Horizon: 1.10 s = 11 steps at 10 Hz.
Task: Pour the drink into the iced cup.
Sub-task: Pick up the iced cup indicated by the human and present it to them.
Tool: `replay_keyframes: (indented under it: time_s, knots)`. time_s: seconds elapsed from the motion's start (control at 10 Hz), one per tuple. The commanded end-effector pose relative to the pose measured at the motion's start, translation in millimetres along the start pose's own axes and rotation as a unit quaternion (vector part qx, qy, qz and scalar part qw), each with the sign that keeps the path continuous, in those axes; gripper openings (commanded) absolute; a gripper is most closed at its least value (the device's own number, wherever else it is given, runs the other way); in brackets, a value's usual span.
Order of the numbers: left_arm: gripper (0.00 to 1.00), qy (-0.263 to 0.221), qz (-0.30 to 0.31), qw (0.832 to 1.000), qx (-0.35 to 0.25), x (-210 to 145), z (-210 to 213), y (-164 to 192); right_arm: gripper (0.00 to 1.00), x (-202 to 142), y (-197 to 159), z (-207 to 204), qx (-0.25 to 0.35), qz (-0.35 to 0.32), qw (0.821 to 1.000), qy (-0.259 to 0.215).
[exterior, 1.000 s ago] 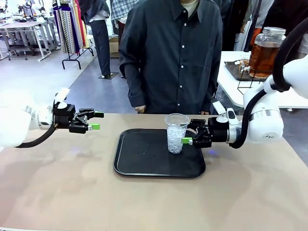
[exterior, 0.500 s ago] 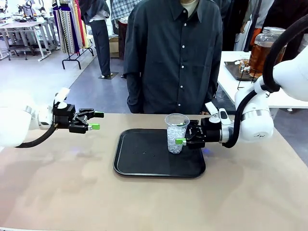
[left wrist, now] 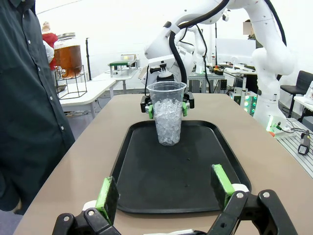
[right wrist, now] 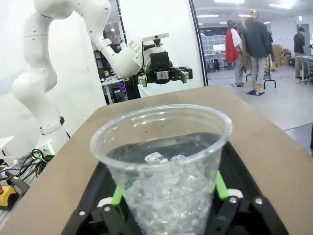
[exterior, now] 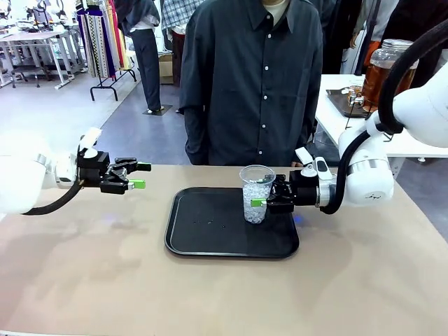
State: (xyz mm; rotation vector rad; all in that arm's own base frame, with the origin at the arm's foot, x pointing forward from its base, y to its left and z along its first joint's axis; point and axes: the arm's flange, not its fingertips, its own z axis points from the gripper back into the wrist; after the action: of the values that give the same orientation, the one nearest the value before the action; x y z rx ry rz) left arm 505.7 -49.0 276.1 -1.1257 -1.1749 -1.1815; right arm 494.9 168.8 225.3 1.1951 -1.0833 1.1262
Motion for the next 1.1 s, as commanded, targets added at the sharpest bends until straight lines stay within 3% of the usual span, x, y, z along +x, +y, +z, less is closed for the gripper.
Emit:
replay_keyframes:
  time_s: [0.0,0.5,1.0]
  knots:
    - [1.0,0.0,-0.001,1.0,0.001,2,0,-1,0.44,5,-2,-3,-0.005,-0.016,1.0,-0.013]
    - [1.0,0.0,-0.001,1.0,0.001,2,0,-1,0.44,26,-7,-4,0.028,-0.004,0.999,-0.04]
    - [1.0,0.0,-0.001,1.0,0.001,2,0,-1,0.44,172,-41,13,0.022,0.016,0.999,-0.044]
